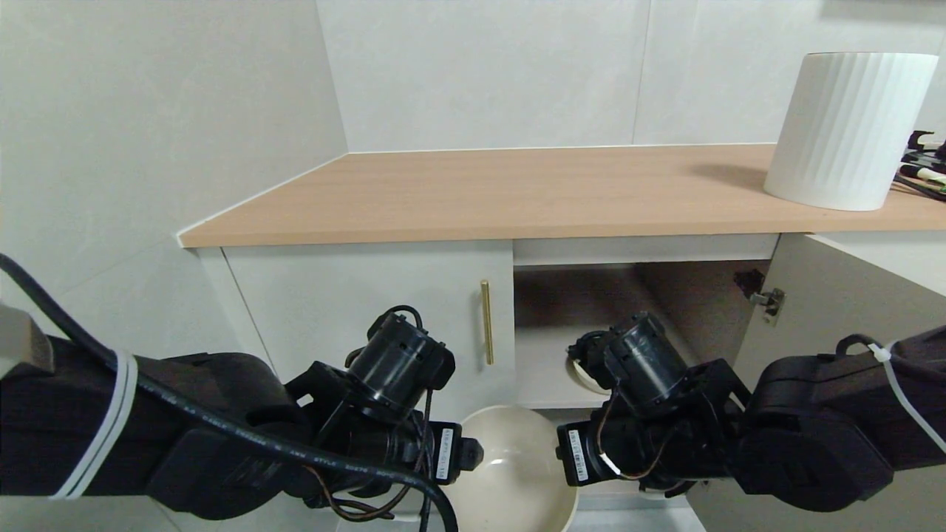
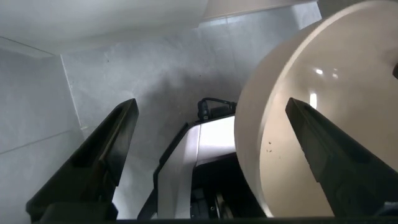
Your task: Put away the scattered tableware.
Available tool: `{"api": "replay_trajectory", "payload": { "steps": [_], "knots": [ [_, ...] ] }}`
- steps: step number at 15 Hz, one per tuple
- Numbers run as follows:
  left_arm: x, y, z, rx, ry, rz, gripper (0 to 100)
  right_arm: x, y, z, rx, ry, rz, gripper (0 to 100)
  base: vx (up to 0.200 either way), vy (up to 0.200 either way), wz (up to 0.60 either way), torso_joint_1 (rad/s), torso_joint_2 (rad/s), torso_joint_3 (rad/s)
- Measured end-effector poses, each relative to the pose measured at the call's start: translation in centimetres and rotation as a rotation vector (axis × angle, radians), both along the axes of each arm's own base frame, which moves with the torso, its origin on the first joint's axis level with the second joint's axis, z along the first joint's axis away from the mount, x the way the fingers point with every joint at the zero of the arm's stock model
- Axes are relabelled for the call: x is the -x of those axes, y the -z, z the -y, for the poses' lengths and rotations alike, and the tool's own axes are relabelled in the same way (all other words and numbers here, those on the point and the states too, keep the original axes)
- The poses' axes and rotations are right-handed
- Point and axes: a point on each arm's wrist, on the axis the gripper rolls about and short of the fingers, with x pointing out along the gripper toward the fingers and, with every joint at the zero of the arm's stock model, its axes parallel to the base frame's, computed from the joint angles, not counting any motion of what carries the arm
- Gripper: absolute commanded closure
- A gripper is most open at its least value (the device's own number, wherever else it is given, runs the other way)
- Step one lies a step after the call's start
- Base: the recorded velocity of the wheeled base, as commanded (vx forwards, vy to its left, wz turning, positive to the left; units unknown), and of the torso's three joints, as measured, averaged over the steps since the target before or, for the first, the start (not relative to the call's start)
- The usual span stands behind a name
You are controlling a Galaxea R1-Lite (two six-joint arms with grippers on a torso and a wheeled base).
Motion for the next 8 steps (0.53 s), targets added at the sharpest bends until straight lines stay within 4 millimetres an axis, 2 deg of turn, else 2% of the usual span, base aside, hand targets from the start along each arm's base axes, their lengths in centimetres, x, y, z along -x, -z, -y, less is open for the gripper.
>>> {"api": "replay_trajectory", "payload": {
  "steps": [4, 8],
  "knots": [
    [0.0, -0.1, 0.0, 0.012, -0.011, 0.001, 0, -0.2, 0.5, -0.1, 0.021, 0.015, 0.001, 100, 0.000, 0.000, 0.00, 0.000, 0.00, 0.000],
    [-0.1, -0.3, 0.0, 0.022, -0.019, 0.004, 0, -1.7, 1.6, 0.9, 0.071, 0.098, 0.003, 100, 0.000, 0.000, 0.00, 0.000, 0.00, 0.000]
  ]
}}
